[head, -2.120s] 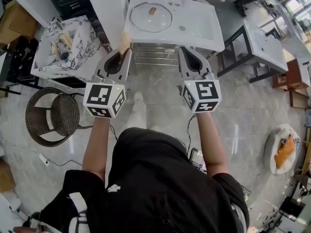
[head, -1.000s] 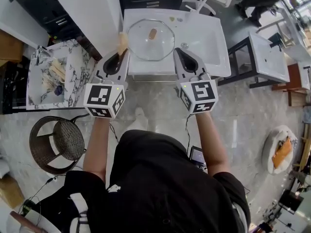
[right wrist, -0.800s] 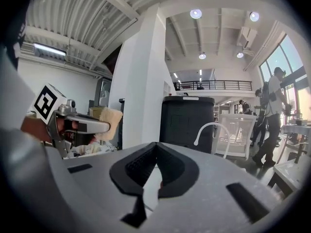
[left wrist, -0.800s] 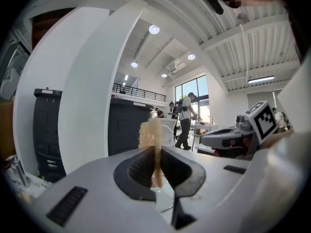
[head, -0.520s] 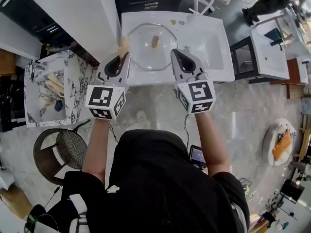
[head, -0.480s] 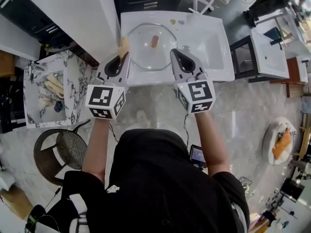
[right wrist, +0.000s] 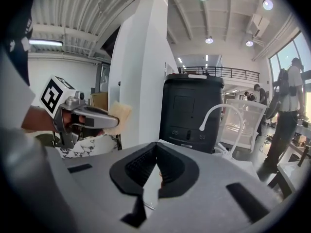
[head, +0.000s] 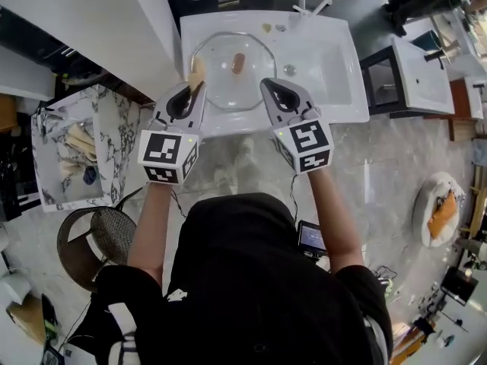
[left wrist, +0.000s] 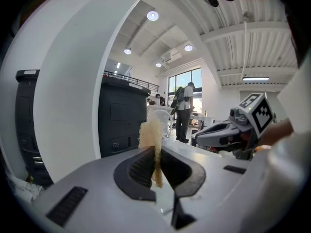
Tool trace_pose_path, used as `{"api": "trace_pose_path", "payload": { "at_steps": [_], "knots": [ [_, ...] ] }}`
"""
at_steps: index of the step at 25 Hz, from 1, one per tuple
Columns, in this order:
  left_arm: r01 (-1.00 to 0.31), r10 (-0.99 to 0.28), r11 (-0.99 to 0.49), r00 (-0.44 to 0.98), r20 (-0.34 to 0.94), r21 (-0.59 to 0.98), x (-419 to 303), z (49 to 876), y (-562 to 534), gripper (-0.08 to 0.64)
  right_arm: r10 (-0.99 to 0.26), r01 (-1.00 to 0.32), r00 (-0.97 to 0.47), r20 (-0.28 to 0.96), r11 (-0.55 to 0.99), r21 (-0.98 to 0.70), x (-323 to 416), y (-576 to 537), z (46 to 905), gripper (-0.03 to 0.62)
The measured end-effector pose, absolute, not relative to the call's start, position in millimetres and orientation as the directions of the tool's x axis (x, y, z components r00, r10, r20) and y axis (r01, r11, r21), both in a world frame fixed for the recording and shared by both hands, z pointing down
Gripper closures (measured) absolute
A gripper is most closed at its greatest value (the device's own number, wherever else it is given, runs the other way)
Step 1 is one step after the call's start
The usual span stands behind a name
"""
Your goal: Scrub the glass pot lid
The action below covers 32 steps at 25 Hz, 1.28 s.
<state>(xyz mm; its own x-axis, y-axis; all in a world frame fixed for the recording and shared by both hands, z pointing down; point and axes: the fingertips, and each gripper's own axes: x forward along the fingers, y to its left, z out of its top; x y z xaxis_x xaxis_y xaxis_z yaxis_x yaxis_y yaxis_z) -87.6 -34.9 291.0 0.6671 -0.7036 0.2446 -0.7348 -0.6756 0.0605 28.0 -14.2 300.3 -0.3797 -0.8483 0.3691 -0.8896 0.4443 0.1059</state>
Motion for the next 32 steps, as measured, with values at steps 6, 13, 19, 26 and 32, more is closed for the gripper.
{"api": "trace_pose_path", "payload": {
  "at_steps": [6, 13, 19, 26, 32],
  "knots": [
    [-0.745, -0.706, -0.665, 0.65, 0.282, 0.052, -76.9, 307.0, -61.0, 0.543, -0.798, -0.858, -0.427, 0.425, 0.506, 0.088, 36.1, -41.3, 326.3, 0.593],
    [-0.766, -0.707, -0.639, 0.617, 0.345, 0.062, -65.0, 335.8, -88.9, 0.543, -0.706, -0.801, -0.471, 0.528, 0.593, 0.078, 43.8, -64.8, 372.9, 0.592],
    [-0.782, -0.702, -0.62, 0.591, 0.397, 0.068, -56.2, 362.8, -105.6, 0.543, -0.612, -0.752, -0.494, 0.617, 0.657, 0.049, 51.3, -76.8, 413.2, 0.559],
    [-0.798, -0.684, -0.594, 0.569, 0.456, 0.104, -51.7, 394.6, -115.0, 0.543, -0.522, -0.701, -0.506, 0.686, 0.713, 0.026, 55.7, -87.0, 456.6, 0.528],
    [-0.815, -0.675, -0.569, 0.539, 0.504, 0.11, -52.1, 420.7, -123.8, 0.543, -0.44, -0.666, -0.502, 0.744, 0.746, -0.008, 57.1, -96.8, 492.4, 0.484]
  ]
}}
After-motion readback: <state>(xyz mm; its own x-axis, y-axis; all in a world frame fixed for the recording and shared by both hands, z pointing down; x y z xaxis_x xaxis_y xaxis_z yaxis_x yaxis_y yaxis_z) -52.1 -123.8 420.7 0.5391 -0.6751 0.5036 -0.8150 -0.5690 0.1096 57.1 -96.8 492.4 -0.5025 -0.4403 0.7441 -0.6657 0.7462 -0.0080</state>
